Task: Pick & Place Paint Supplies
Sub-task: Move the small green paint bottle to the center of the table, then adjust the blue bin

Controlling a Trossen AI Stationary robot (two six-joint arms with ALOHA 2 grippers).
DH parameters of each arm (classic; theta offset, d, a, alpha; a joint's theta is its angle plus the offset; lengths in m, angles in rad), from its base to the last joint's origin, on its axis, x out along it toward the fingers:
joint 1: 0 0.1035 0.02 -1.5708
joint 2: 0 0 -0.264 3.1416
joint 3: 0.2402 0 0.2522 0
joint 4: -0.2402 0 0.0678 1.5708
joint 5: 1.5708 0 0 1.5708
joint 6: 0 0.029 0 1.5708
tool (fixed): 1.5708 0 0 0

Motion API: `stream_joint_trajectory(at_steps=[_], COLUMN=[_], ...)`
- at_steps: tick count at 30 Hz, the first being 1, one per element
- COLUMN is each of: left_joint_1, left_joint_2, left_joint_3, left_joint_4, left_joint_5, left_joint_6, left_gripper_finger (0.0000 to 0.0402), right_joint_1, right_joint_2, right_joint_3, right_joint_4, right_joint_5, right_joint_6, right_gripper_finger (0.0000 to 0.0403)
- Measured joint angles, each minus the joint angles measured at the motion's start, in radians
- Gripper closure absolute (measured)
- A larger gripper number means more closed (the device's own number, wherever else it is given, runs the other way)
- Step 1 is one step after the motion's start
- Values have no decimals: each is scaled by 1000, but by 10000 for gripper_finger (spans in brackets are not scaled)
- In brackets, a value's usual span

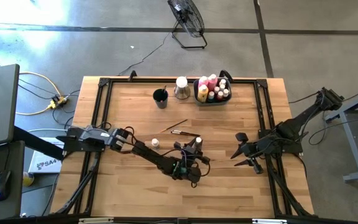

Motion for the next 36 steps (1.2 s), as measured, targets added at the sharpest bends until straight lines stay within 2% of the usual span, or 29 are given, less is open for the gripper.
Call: stream_joint_trajectory(at_steps=[3, 12, 23, 30, 36], left_joint_1=[0, 0, 0, 11, 23], left_joint_2=[0, 9, 5, 5, 4], left_joint_3=[0, -5, -4, -2, -2], left_joint_4=[-1, -16, -6, -4, -4], left_joint_5=[9, 26, 17, 120, 226], left_joint_6=[1, 6, 7, 6, 6], left_gripper_finger=[261, 163, 95, 51, 41], right_joint_1=[0, 0, 0, 0, 0], right_joint_2=[0, 0, 0, 0, 0], right_joint_3=[0, 0, 0, 0, 0], right_joint_4=[0, -1, -1, -1, -1], right_joint_5=[-3, -3, -3, -3, -3], right_joint_6=[0, 0, 0, 0, 0], right_gripper_finger=[255, 255, 255, 255, 255])
